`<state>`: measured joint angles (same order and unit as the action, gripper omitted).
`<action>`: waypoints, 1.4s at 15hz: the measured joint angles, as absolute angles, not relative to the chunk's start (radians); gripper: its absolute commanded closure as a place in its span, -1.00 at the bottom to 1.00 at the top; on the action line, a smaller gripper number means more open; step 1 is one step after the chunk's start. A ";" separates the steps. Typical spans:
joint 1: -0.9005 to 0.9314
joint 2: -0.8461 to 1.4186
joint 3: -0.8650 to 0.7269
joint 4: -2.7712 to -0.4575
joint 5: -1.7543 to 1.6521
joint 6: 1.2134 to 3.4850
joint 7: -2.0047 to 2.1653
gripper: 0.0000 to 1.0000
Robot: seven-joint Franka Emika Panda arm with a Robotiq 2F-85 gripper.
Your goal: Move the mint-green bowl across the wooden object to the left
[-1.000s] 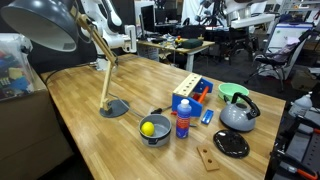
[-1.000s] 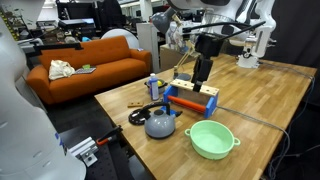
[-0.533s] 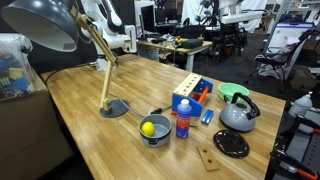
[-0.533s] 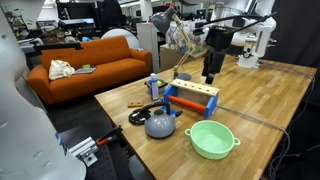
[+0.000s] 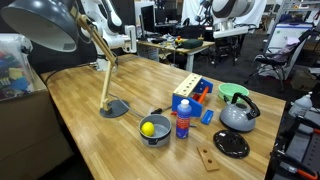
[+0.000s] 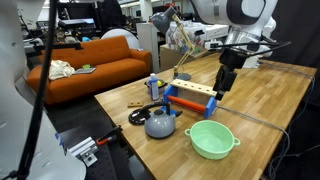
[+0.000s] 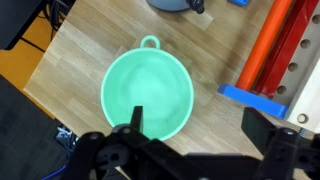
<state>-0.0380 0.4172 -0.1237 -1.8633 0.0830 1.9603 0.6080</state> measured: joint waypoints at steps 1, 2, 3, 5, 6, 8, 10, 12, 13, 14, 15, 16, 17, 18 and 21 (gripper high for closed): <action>-0.037 0.433 -0.124 -1.852 0.103 1.955 0.625 -1.00; -0.037 0.449 -0.124 -1.843 0.123 1.953 0.645 -1.00; -0.037 0.467 -0.124 -1.837 0.146 1.952 0.670 -1.00; -0.038 0.503 -0.125 -1.825 0.188 1.952 0.721 -1.00; -0.039 0.522 -0.125 -1.820 0.210 1.952 0.748 -1.00; -0.043 0.553 -0.127 -1.813 0.250 1.952 0.797 -1.00; -0.047 0.574 -0.131 -1.810 0.280 1.953 0.847 -1.00; -0.052 0.585 -0.142 -1.808 0.296 1.955 0.892 -1.00; -0.057 0.587 -0.150 -1.807 0.299 1.956 0.913 -1.00; -0.062 0.587 -0.158 -1.807 0.300 1.956 0.932 -1.00; -0.068 0.587 -0.166 -1.807 0.300 1.956 0.948 -1.00; -0.074 0.587 -0.172 -1.807 0.300 1.956 0.963 -1.00; -0.079 0.587 -0.176 -1.807 0.300 1.956 0.975 -1.00; -0.084 0.588 -0.176 -1.807 0.300 1.956 0.987 -1.00; -0.082 0.602 -0.175 -1.807 0.300 1.956 1.023 -1.00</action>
<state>-0.0819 0.6019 -0.1745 -1.8072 0.2998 1.9560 1.0230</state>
